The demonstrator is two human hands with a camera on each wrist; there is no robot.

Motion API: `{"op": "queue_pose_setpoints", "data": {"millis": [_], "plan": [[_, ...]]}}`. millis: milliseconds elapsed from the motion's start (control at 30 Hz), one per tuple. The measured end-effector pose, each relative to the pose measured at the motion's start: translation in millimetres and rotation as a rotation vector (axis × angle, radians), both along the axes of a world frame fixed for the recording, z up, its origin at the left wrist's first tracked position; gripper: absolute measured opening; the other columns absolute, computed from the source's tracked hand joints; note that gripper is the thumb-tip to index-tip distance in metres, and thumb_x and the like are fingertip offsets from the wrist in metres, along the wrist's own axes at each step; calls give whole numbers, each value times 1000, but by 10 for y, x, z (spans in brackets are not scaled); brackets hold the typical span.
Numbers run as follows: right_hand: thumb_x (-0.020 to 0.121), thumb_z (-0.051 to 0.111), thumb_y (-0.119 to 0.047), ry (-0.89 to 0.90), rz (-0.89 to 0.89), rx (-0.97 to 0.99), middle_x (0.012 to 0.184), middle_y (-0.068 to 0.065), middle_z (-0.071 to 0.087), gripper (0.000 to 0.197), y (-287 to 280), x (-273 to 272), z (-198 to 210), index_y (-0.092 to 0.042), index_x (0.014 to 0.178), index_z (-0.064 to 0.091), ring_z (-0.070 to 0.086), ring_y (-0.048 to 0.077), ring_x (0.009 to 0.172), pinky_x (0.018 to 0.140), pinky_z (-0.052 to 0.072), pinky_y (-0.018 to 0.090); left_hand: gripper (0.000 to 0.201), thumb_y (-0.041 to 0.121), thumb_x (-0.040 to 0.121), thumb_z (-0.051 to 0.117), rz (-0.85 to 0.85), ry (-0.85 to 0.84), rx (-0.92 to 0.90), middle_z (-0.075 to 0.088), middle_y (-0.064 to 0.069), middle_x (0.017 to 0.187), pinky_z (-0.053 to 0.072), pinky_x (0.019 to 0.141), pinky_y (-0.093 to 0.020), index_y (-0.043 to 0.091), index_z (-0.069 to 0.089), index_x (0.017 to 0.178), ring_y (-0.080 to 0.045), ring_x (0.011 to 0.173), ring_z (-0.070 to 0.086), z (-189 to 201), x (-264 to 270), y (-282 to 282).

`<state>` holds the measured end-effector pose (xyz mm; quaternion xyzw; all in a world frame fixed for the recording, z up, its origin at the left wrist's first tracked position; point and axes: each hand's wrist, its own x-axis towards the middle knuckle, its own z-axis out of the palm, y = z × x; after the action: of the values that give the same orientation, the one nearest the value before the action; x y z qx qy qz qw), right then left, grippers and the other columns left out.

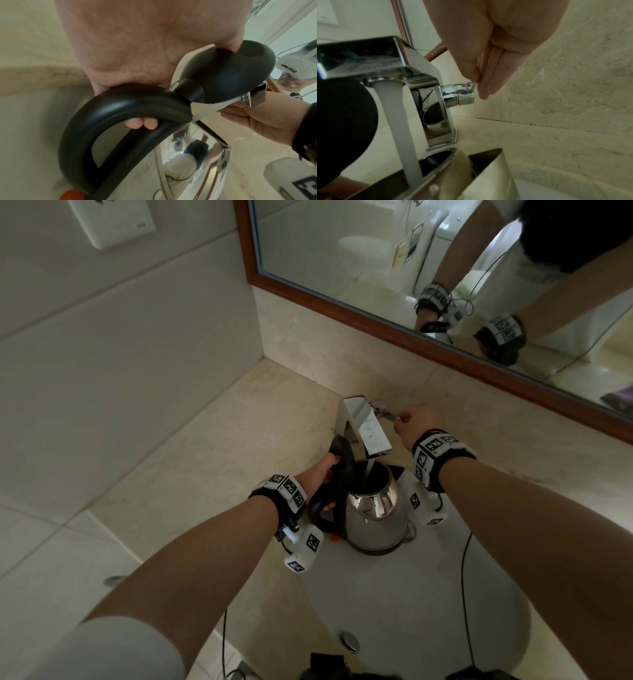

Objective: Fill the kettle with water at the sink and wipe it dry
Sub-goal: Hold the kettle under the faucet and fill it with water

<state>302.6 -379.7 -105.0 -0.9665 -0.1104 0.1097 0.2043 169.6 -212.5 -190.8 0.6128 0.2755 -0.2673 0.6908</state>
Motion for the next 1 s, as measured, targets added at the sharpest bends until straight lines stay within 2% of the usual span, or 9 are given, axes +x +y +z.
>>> {"op": "queue_pose_setpoints", "data": {"millis": [100, 167, 233, 400, 567, 633, 800, 900, 1000], "plan": [[91, 51, -14, -16, -2, -7, 94, 16, 67, 25, 5, -2, -13, -3, 102, 71, 62, 31, 88, 77, 53, 35, 82, 69, 53, 51, 9, -8, -8, 65, -17, 86, 50, 57, -29, 4, 62, 101, -29, 62, 64, -15, 3, 4], [91, 52, -14, -11, -12, 10, 99, 16, 68, 25, 6, -4, -15, -4, 104, 70, 63, 32, 93, 83, 54, 37, 82, 69, 54, 50, -4, -15, -22, 64, -17, 84, 49, 56, -29, 3, 61, 101, -29, 61, 63, -14, -1, 4], [91, 52, -14, -15, -8, 6, 101, 17, 68, 24, 3, 0, -15, -5, 104, 71, 63, 32, 93, 83, 54, 37, 80, 70, 57, 49, -10, -9, -10, 64, -16, 85, 50, 58, -29, 4, 61, 102, -28, 63, 63, -3, -5, 3], [91, 52, -15, -29, 0, -22, 94, 15, 67, 25, 2, 5, -15, -4, 101, 71, 62, 31, 87, 76, 50, 33, 61, 64, 80, 38, -20, -3, -13, 64, -10, 81, 48, 60, -27, 9, 61, 94, -24, 64, 61, 7, -19, -6], [91, 52, -15, -20, -8, 7, 102, 16, 69, 25, 1, 10, -32, -6, 105, 71, 64, 33, 94, 84, 54, 37, 65, 68, 70, 41, -42, 1, 7, 66, -10, 81, 48, 62, -29, 11, 63, 92, -25, 66, 63, 36, -35, -4], [91, 52, -15, -13, -13, 10, 102, 17, 69, 25, 1, 8, -40, -6, 106, 71, 64, 33, 93, 84, 55, 38, 71, 70, 63, 43, -51, 3, 11, 66, -12, 82, 48, 63, -29, 9, 63, 95, -26, 65, 64, 31, -33, 1], [91, 53, -16, -6, -38, 34, 105, 16, 69, 27, -2, 10, -46, -6, 111, 69, 64, 32, 96, 86, 54, 38, 71, 68, 64, 43, -48, -5, 14, 66, -12, 84, 48, 63, -29, 9, 62, 97, -27, 68, 63, 35, -24, 3], [91, 54, -15, -10, -25, 28, 103, 17, 69, 25, -4, 12, -47, -5, 107, 70, 64, 33, 96, 86, 54, 39, 81, 71, 54, 47, -33, -20, 19, 67, -13, 82, 50, 61, -30, 6, 64, 99, -27, 64, 65, 1, -17, 7], [90, 54, -14, -19, -18, 17, 100, 17, 69, 25, 1, 8, -41, -4, 105, 71, 64, 33, 94, 83, 54, 37, 82, 70, 53, 48, -7, -23, 14, 67, -14, 84, 51, 58, -29, 5, 63, 102, -28, 64, 66, -13, -15, 11]]}}
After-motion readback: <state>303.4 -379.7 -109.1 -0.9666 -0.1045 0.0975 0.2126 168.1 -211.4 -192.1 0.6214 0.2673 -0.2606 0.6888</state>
